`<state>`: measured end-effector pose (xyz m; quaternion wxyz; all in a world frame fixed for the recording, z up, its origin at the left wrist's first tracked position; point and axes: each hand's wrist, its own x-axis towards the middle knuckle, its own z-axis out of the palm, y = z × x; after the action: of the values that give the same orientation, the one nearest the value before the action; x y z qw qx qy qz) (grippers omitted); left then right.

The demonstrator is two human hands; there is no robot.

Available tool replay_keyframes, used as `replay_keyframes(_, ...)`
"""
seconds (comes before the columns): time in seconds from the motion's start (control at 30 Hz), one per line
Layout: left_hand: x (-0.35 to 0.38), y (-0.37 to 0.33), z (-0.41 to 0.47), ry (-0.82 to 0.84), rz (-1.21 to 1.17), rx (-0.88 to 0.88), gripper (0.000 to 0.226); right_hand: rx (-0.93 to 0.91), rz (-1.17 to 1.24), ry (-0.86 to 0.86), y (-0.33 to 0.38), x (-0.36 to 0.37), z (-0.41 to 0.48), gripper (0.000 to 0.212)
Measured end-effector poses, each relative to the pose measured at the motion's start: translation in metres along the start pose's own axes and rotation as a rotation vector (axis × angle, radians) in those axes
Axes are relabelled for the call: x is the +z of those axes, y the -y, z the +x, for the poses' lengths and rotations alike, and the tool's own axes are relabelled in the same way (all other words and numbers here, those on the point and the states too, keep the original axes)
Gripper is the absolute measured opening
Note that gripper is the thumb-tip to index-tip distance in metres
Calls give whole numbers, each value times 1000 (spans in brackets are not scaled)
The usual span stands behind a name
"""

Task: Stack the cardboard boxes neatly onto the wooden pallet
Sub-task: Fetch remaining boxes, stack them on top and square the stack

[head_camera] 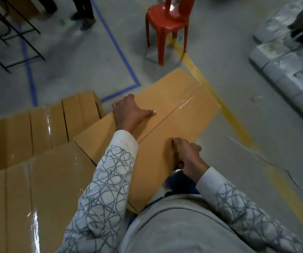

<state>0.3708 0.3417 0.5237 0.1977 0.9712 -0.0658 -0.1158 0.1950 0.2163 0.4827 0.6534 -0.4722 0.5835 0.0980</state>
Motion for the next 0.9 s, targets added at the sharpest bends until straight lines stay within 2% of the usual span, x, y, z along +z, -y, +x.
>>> replay_keyframes(0.1,-33,-10,82,-38,-42,-58,92,-64,-86,57,82,45,25,79)
replay_keyframes(0.2,-64,-1,145,-125,-53,-115,96,-88,-188,106,149,97,41,93)
replay_keyframes(0.33,-96,12,237,-220,-39,-195,99,-68,-225,169,231,176,74,101)
replay_keyframes(0.47,-116,40,349,-250,-8,-233,97,-63,-286,199,299,267,124,88)
replay_keyframes(0.63,-157,70,483,-248,55,-260,93,-21,-320,206,389,382,164,89)
replay_keyframes(0.8,-201,84,590,-204,54,-289,95,47,-346,232,474,468,181,91)
replay_keyframes(0.9,-218,101,652,-200,24,-354,98,57,-386,248,516,523,206,110)
